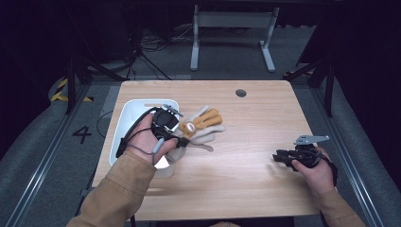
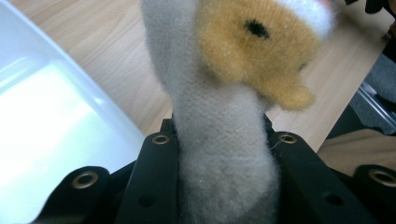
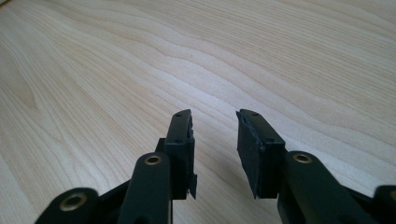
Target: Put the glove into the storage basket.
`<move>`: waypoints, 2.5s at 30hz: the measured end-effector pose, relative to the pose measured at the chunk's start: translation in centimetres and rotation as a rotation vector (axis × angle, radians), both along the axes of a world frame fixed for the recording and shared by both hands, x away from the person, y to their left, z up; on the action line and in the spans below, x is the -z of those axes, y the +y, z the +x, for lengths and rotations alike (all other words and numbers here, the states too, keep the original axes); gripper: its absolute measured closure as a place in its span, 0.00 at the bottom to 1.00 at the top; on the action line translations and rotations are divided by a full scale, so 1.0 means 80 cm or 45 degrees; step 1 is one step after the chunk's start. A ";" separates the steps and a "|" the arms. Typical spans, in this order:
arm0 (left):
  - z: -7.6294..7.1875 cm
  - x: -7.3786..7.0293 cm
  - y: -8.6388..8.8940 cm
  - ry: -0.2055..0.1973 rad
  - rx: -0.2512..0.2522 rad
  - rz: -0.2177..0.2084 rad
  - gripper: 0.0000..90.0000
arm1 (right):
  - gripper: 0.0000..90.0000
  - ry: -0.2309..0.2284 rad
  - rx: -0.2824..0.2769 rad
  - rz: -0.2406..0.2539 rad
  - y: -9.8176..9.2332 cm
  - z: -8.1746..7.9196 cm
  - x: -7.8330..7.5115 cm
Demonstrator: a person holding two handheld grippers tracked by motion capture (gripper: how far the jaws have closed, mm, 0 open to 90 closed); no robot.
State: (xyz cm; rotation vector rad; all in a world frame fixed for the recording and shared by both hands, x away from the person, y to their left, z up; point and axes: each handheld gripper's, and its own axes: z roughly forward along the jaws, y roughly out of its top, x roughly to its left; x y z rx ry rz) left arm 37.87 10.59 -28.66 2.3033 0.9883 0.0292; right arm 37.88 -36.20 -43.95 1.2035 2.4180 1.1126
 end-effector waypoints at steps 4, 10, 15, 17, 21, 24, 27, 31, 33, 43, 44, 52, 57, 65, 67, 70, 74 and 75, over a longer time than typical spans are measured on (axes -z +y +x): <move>0.001 -0.002 0.015 0.003 -0.055 -0.011 0.81 | 0.73 0.002 -0.018 -0.001 0.004 0.005 0.000; 0.000 -0.001 0.032 0.000 -0.136 0.011 0.81 | 0.72 -0.024 -0.023 0.004 0.009 0.017 -0.006; -0.002 -0.002 0.050 0.003 -0.221 0.012 0.81 | 0.72 -0.033 -0.037 -0.001 0.017 0.030 -0.011; -0.002 -0.001 0.057 0.019 -0.268 0.012 0.81 | 0.72 -0.040 -0.040 -0.022 0.022 0.036 -0.011; 0.001 0.001 0.069 0.037 -0.354 0.013 0.81 | 0.72 -0.044 -0.059 -0.031 0.032 0.044 -0.013; 0.003 0.002 0.077 0.040 -0.422 0.019 0.81 | 0.72 -0.054 -0.072 -0.037 0.038 0.049 -0.015; 0.007 0.004 0.083 0.052 -0.472 0.019 0.81 | 0.72 -0.057 -0.073 -0.048 0.043 0.052 -0.015; 0.016 0.010 0.093 0.064 -0.548 -0.003 0.81 | 0.72 -0.055 -0.086 -0.057 0.048 0.055 -0.014; 0.021 0.012 0.097 0.068 -0.589 -0.017 0.81 | 0.72 -0.058 -0.092 -0.059 0.049 0.056 -0.014; 0.040 0.033 0.105 0.084 -0.722 0.011 0.81 | 0.71 -0.047 -0.079 -0.043 0.045 0.057 -0.013; 0.042 0.035 0.106 0.089 -0.733 0.012 0.81 | 0.71 -0.047 -0.080 -0.041 0.044 0.057 -0.012; 0.048 0.059 0.105 0.097 -0.778 0.008 0.81 | 0.71 -0.043 -0.068 -0.036 0.042 0.056 -0.011; 0.055 0.077 0.109 0.123 -0.805 -0.004 0.81 | 0.70 -0.031 -0.070 -0.039 0.043 0.056 -0.008; 0.067 0.106 0.112 0.167 -0.860 -0.038 0.81 | 0.70 -0.026 -0.066 -0.041 0.042 0.056 -0.006; 0.068 0.110 0.111 0.175 -0.866 -0.037 0.80 | 0.70 -0.024 -0.065 -0.040 0.041 0.056 -0.006; 0.071 0.115 0.110 0.192 -0.876 -0.036 0.80 | 0.70 -0.025 -0.065 -0.041 0.041 0.056 -0.005; 0.076 0.122 0.111 0.220 -0.886 -0.020 0.80 | 0.70 -0.024 -0.065 -0.039 0.041 0.056 -0.005; 0.077 0.124 0.111 0.226 -0.890 -0.022 0.80 | 0.70 -0.024 -0.065 -0.039 0.041 0.055 -0.005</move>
